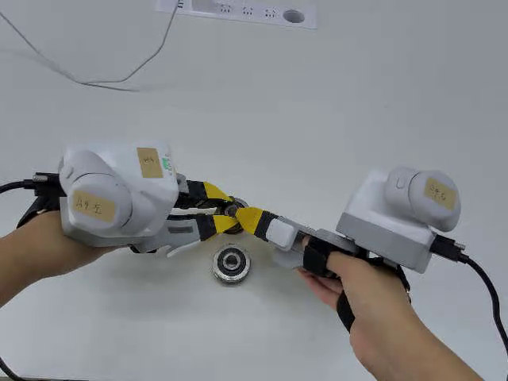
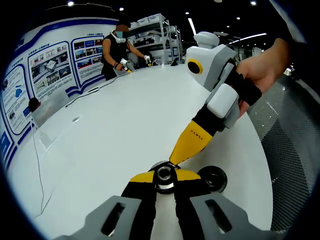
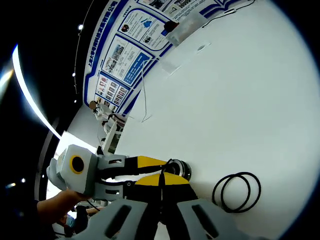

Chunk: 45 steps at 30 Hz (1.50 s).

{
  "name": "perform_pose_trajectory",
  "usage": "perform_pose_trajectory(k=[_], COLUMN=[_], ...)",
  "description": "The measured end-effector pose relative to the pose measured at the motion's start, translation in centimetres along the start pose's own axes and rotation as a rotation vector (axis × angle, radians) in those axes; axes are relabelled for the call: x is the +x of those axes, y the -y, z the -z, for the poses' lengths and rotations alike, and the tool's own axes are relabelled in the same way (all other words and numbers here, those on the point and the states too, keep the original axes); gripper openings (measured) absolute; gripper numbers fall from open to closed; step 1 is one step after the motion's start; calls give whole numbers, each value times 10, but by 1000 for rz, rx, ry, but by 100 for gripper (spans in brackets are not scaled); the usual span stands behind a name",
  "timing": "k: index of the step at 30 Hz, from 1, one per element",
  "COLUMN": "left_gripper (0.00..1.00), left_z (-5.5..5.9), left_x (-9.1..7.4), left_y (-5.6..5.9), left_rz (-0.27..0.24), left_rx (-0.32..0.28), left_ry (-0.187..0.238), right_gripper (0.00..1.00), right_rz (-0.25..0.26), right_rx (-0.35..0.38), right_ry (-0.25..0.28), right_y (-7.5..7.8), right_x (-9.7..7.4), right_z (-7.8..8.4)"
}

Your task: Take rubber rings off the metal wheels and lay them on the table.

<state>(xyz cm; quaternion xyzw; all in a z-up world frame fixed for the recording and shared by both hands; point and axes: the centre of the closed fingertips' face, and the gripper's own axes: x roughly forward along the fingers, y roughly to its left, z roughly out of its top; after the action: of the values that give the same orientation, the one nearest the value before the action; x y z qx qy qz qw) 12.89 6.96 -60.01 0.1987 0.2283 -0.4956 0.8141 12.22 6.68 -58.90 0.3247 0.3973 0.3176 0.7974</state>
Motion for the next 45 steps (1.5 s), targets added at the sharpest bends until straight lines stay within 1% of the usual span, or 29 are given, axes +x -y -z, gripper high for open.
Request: perform_pose_trajectory(k=[4, 7, 12, 14, 18, 21, 22, 23, 26, 29, 34, 36, 39, 41, 45], left_gripper=[13, 14, 14, 15, 17, 21, 23, 23, 23, 24, 23, 24, 24, 24, 24], left_z=[-2, -2, -3, -3, -3, -2, -2, -3, -6, -13, -19, -20, -22, -23, -25], left_x=[0, 0, 0, -1, -3, -6, -9, -11, -17, -24, -30, -30, -31, -31, -31], left_y=[1, 1, 1, 0, 0, 1, 1, 1, -4, -9, -14, -14, -14, -13, -9], left_rz=[-12, -16, -9, -18, -17, -8, -8, -11, -29, -50, -69, -72, -77, -75, -73], left_rx=[1, -1, 8, 18, 21, 23, 15, -8, -34, -53, -50, -51, -42, -37, -28], left_ry=[-6, -13, -24, -24, -27, -35, -28, -19, 3, 33, 45, 50, 49, 49, 49], right_gripper=[1, 1, 1, 1, 1, 1, 1, 1, 1, 1, 1, 1, 1, 1, 1], right_rz=[11, 25, 38, 42, 52, 47, 44, 40, 20, -4, -36, -40, -49, -46, -19], right_rx=[-5, 7, 13, 14, 13, 16, 17, 20, 24, 21, 33, 37, 46, 50, 64], right_ry=[7, 10, 11, 11, 9, 8, 8, 7, 6, 12, 33, 41, 61, 72, 96], right_y=[2, 6, 7, 8, 11, 10, 10, 9, 5, -2, -13, -14, -17, -16, -6], right_x=[0, 2, 2, 2, 3, 3, 4, 4, 5, 3, -4, -7, -16, -21, -35], right_z=[-1, -1, -1, -1, -1, 0, 0, 0, -1, -2, -7, -10, -16, -18, -20])
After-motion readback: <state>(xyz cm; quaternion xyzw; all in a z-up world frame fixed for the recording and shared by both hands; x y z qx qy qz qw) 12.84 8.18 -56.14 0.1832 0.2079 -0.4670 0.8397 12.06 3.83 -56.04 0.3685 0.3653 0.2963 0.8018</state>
